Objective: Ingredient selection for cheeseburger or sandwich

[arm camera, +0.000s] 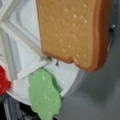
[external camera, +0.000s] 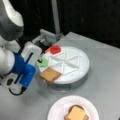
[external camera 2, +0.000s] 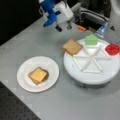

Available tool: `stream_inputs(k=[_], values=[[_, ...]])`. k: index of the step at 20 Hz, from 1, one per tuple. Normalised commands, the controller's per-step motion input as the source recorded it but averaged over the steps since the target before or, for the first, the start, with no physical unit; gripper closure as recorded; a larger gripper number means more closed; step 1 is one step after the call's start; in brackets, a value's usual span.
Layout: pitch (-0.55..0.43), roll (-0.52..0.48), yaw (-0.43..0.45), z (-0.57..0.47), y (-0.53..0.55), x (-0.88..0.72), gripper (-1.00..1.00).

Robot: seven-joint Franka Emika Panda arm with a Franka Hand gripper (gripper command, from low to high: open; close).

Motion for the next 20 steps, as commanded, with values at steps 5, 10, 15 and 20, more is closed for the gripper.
stream_inputs(k=[5,10,15,20], values=[[0.084,0.612,0.203,-0.11,-0.41,0.30,-1.00],[0.022,0.570,0.236,-0.24,-0.45,0.35,-1.00],[-0.040,0.568,0.225,-0.35,-0.40,0.36,-1.00],[-0.044,0.522,0.224,-0.28,-0.31,0.31,-1.00]])
